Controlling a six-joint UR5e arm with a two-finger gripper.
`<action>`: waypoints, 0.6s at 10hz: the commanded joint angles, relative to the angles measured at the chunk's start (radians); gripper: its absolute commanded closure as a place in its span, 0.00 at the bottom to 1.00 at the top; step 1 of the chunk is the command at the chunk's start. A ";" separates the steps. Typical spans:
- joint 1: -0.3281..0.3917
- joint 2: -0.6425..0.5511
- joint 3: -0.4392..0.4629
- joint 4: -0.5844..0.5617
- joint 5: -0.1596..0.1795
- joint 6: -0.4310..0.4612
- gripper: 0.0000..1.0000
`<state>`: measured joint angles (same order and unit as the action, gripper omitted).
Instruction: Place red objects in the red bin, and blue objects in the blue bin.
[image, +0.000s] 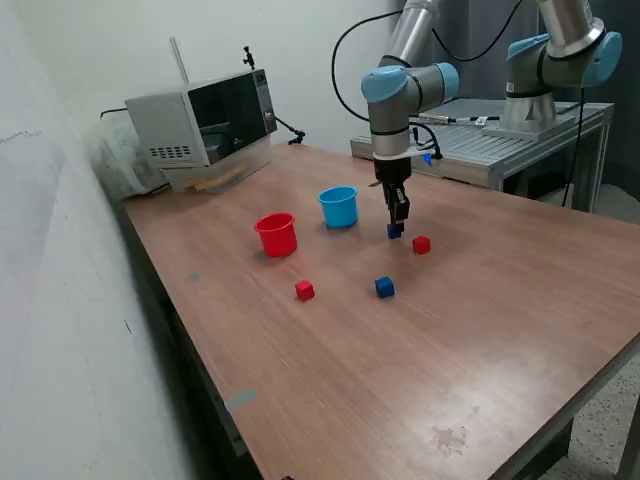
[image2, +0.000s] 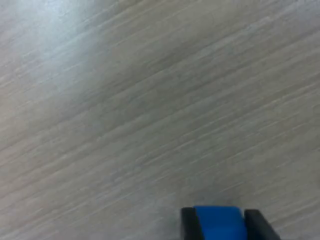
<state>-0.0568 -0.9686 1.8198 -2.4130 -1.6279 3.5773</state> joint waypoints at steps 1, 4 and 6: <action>0.000 -0.001 0.000 0.000 0.000 -0.002 1.00; 0.000 -0.039 -0.005 0.003 0.005 -0.075 1.00; 0.000 -0.128 -0.005 0.011 0.009 -0.106 1.00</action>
<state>-0.0570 -1.0392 1.8153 -2.4076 -1.6214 3.5037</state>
